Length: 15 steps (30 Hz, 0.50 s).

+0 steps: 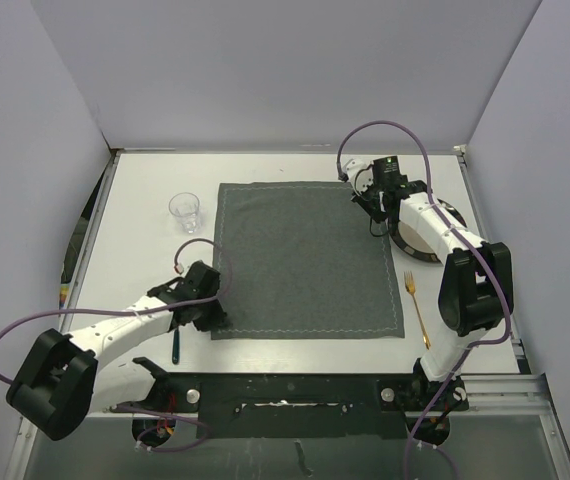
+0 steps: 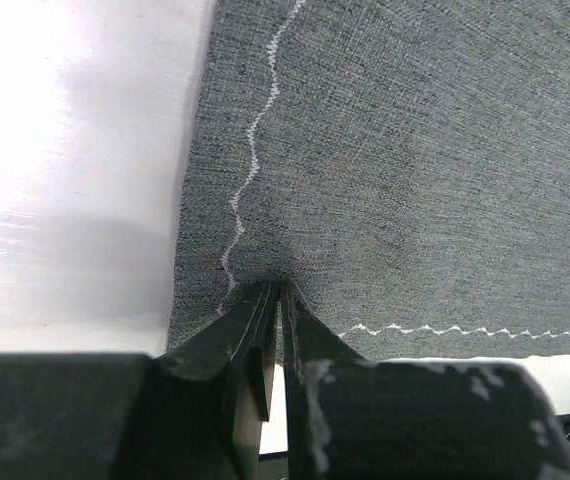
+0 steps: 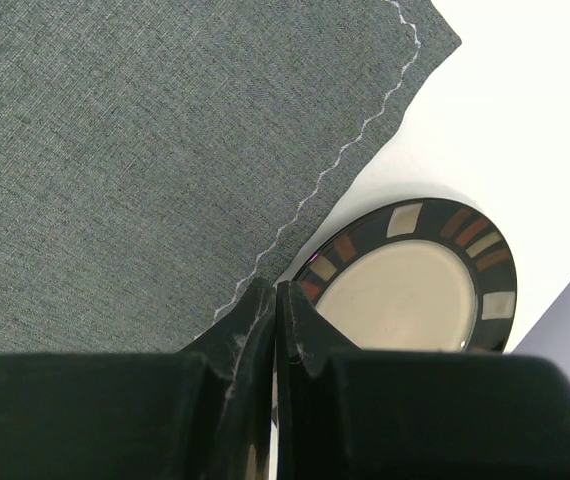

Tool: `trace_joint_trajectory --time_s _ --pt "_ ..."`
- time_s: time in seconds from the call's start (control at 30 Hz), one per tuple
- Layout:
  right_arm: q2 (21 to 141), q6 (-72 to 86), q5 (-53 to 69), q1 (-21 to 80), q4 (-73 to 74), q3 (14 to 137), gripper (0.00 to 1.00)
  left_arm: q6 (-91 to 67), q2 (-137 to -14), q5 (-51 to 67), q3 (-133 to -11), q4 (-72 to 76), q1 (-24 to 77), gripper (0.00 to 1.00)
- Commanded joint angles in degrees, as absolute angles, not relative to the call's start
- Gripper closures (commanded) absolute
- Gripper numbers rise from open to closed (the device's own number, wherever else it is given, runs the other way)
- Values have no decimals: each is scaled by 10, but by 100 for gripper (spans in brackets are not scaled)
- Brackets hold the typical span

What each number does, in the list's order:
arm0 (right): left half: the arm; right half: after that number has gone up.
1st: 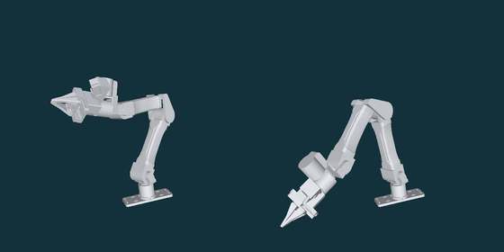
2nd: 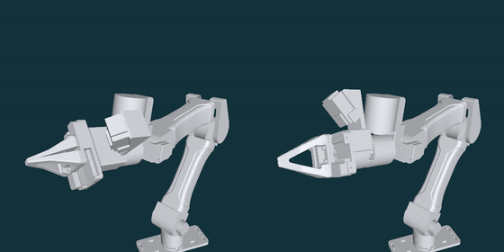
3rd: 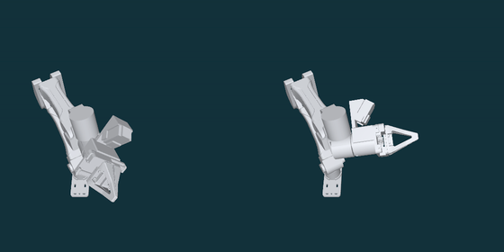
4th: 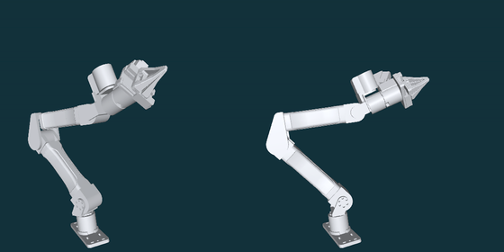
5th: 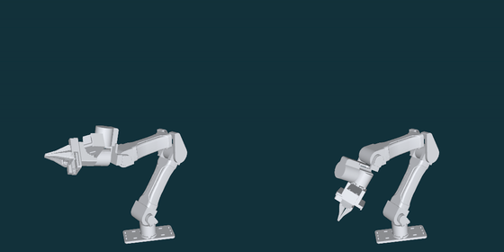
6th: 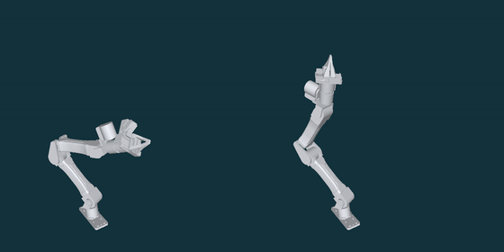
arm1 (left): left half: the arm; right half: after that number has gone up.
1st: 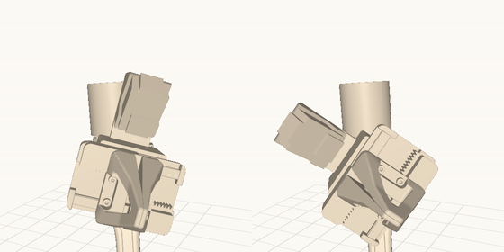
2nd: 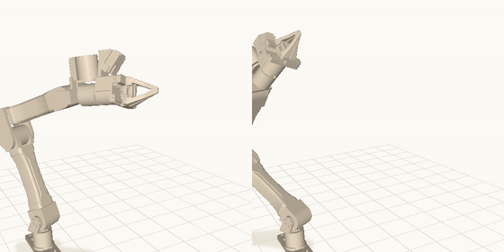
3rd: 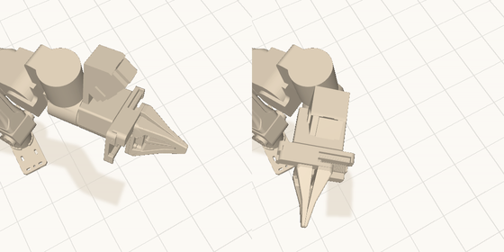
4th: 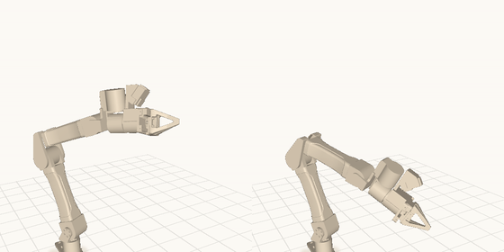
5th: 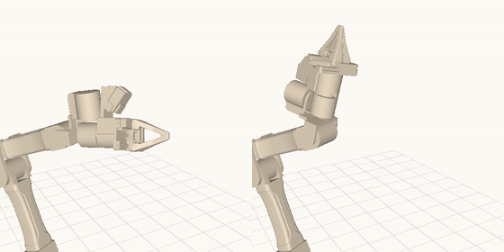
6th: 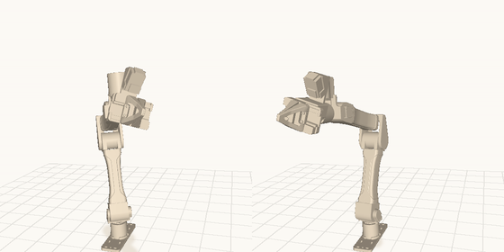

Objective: Set the dinner table for one person
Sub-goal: Flatten out the napkin at the center of the board.

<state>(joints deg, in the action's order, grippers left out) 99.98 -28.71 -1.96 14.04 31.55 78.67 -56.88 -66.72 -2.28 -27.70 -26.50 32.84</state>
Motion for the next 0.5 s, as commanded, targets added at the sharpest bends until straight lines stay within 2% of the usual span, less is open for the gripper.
trace_joint_trajectory --time_s 0.0,0.07,0.13,0.17,0.2,0.23,0.47 --pt "982 -290 -27 145 292 791 100 -550 -678 -37 -282 -259 327 87" --pt "983 -290 -32 145 291 794 100 -541 -663 -45 -292 -270 332 74" --pt "983 -290 -33 145 291 797 100 -531 -637 -62 -300 -284 335 56" --pt "984 -290 -33 144 292 798 100 -527 -624 -67 -304 -292 335 37" --pt "985 -289 -33 145 293 798 100 -523 -613 -71 -307 -297 335 7" --pt "985 -289 -32 145 294 799 100 -521 -603 -74 -311 -310 336 3" --pt "971 -277 -34 134 296 807 100 -519 -536 -86 -343 -386 341 2"
